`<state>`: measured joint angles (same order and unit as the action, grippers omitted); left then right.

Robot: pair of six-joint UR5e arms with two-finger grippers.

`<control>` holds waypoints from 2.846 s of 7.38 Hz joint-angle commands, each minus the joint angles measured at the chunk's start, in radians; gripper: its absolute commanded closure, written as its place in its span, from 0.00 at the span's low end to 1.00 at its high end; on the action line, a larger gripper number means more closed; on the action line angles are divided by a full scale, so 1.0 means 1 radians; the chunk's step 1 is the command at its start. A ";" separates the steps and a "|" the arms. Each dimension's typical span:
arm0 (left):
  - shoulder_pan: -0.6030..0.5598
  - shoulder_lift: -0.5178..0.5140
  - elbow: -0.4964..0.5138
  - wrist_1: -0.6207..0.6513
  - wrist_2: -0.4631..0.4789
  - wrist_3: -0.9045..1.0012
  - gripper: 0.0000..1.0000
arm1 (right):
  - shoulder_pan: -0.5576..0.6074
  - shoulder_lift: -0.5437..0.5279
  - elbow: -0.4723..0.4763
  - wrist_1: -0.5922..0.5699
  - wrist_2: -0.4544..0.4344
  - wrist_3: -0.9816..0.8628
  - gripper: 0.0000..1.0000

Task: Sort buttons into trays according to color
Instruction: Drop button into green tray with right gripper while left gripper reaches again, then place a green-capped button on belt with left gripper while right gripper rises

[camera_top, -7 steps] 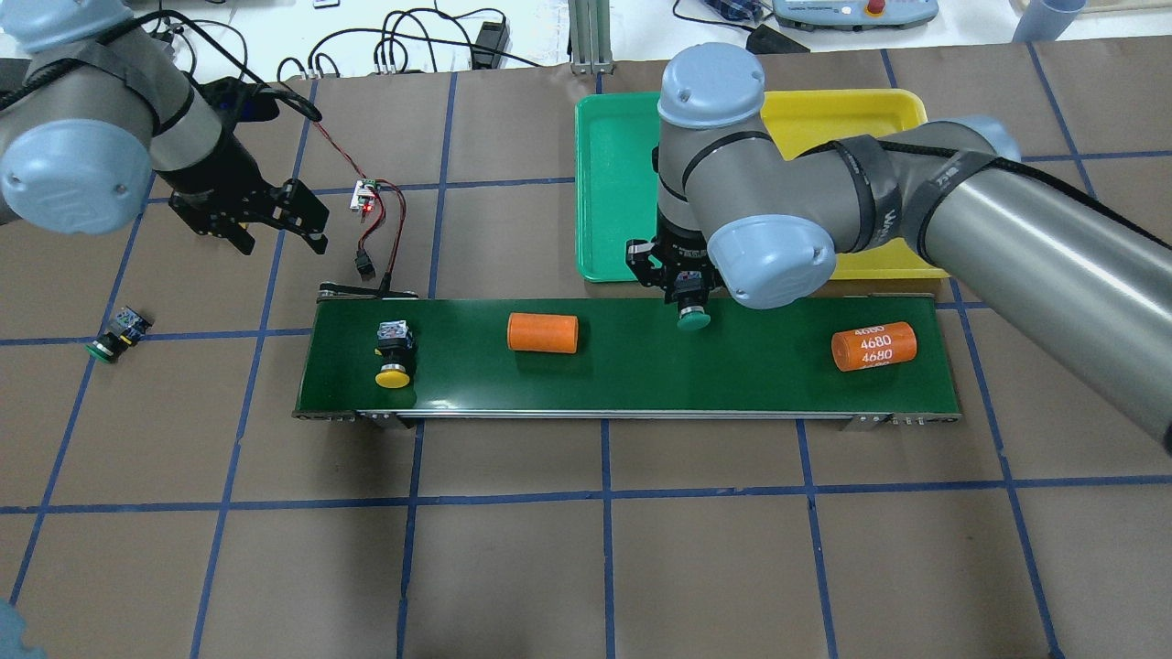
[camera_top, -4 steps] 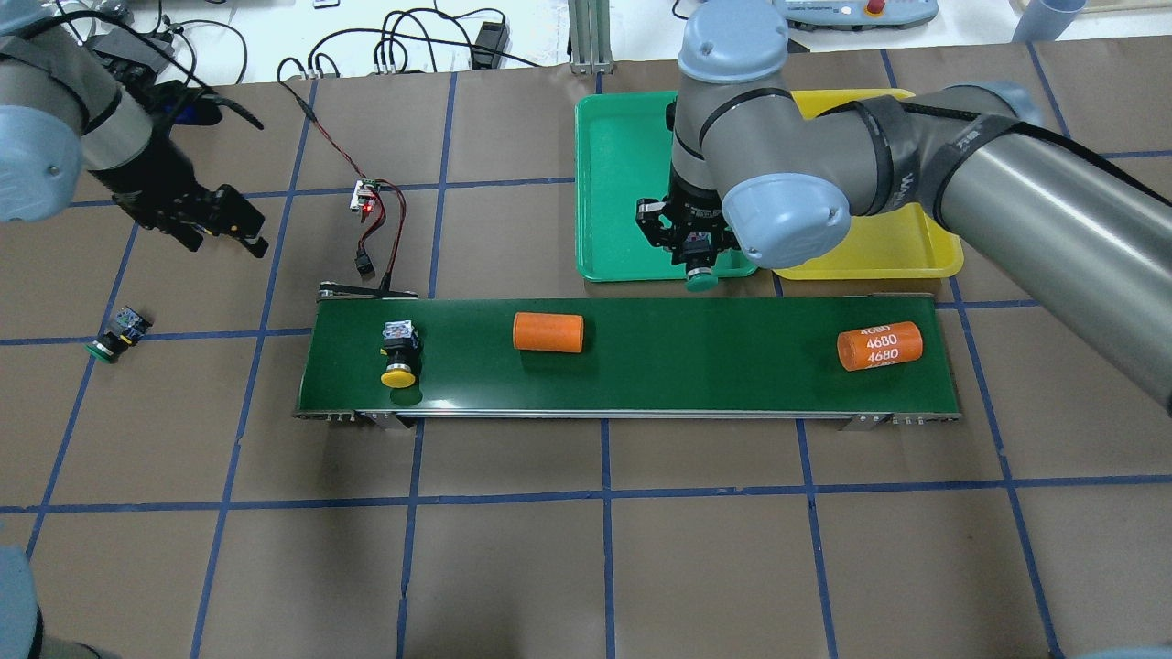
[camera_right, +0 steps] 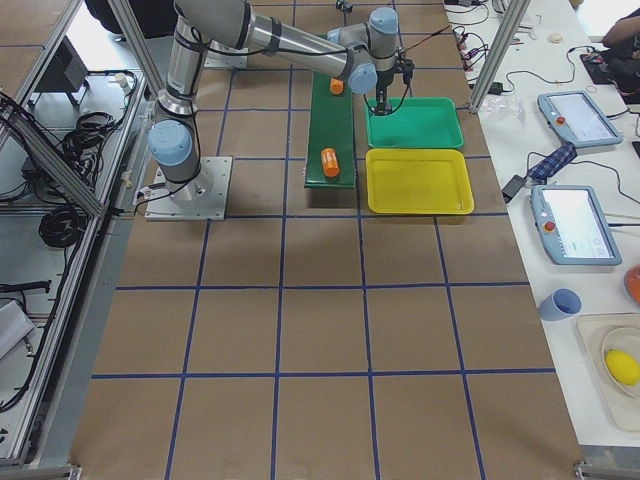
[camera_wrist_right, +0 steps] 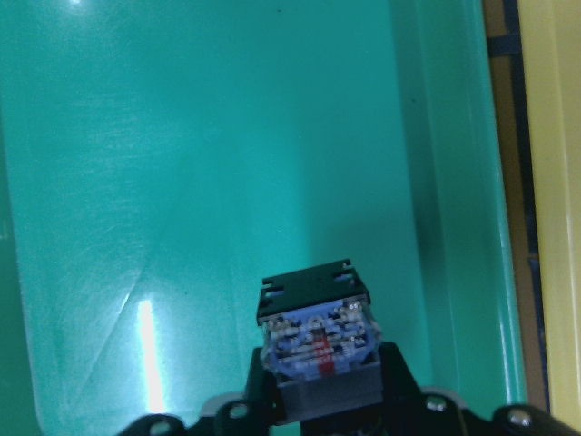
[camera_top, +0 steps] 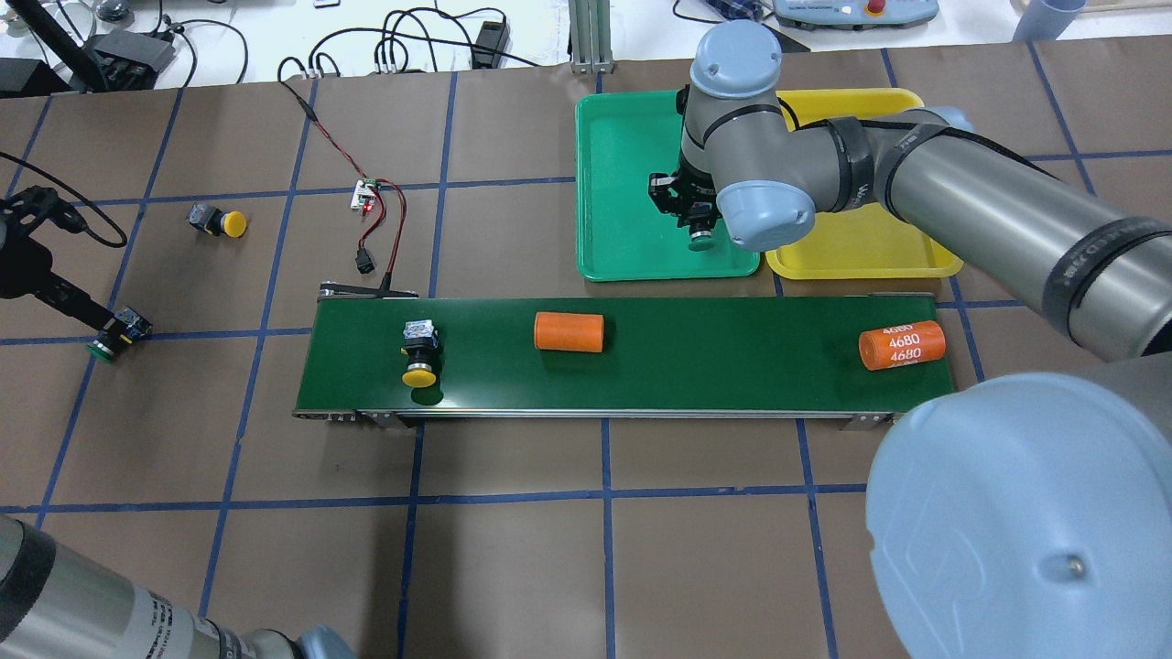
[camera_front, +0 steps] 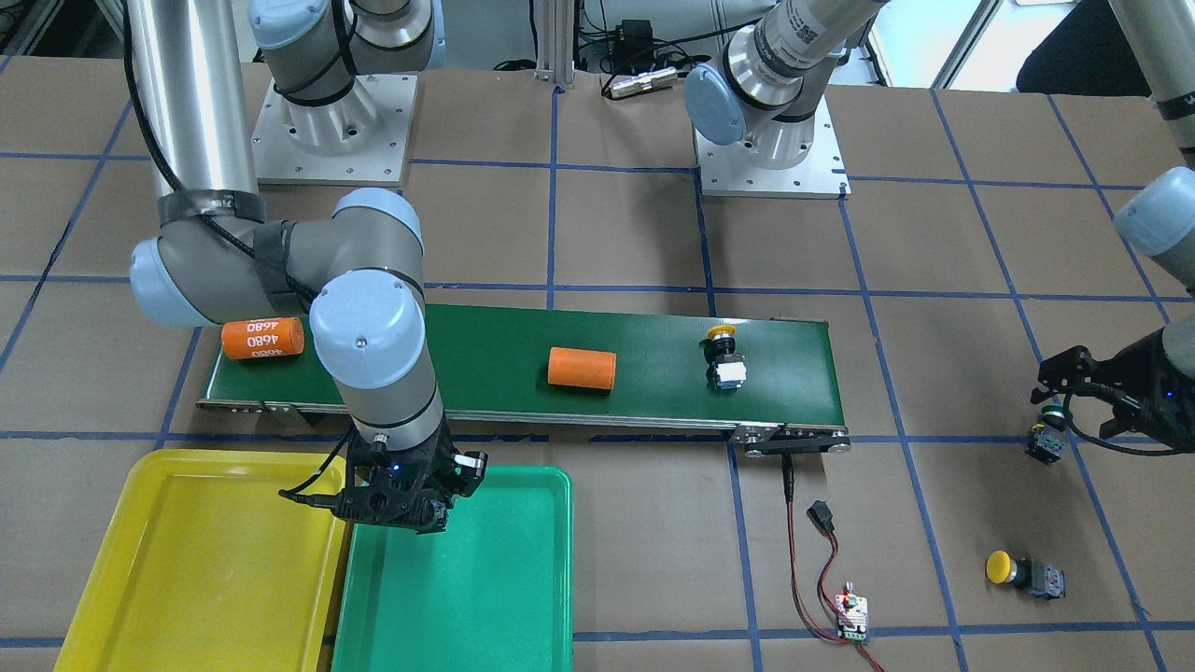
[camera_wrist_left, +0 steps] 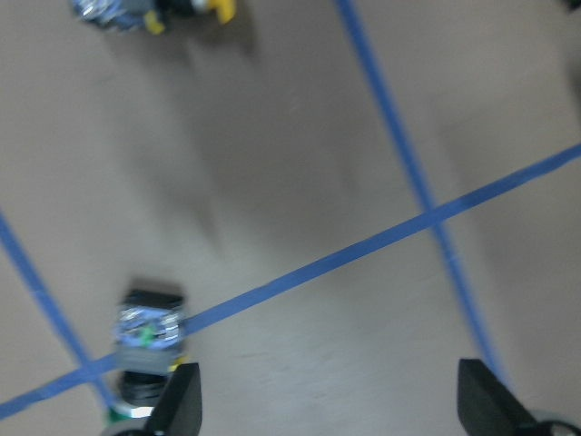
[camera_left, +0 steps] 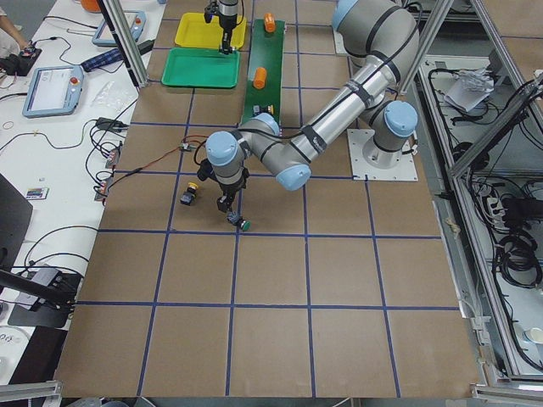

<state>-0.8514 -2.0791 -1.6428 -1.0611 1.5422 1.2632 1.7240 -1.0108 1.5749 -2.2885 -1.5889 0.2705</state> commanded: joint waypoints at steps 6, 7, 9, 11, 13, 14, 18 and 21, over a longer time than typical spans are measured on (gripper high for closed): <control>-0.009 -0.044 -0.002 0.030 0.004 -0.016 1.00 | -0.032 0.009 0.004 -0.014 -0.003 -0.076 0.00; -0.035 0.003 -0.003 -0.056 0.003 -0.163 1.00 | -0.035 -0.008 0.005 -0.016 0.000 -0.076 0.00; -0.159 0.112 -0.012 -0.166 0.001 -0.346 1.00 | -0.038 -0.127 0.020 0.051 -0.005 -0.106 0.00; -0.337 0.222 -0.107 -0.201 -0.017 -0.672 1.00 | -0.064 -0.306 0.020 0.325 -0.008 -0.108 0.00; -0.473 0.295 -0.190 -0.188 -0.016 -0.975 1.00 | -0.096 -0.444 0.020 0.500 -0.002 -0.106 0.00; -0.538 0.295 -0.193 -0.185 -0.014 -1.092 1.00 | -0.095 -0.489 0.022 0.548 -0.006 -0.112 0.00; -0.577 0.261 -0.233 -0.132 -0.016 -1.182 0.42 | -0.095 -0.516 0.046 0.613 -0.014 -0.111 0.00; -0.563 0.286 -0.197 -0.134 -0.022 -1.177 0.00 | -0.122 -0.491 0.059 0.604 -0.029 -0.143 0.00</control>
<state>-1.4257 -1.8066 -1.8676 -1.1933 1.5239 0.0839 1.6169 -1.5023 1.6309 -1.6847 -1.6141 0.1486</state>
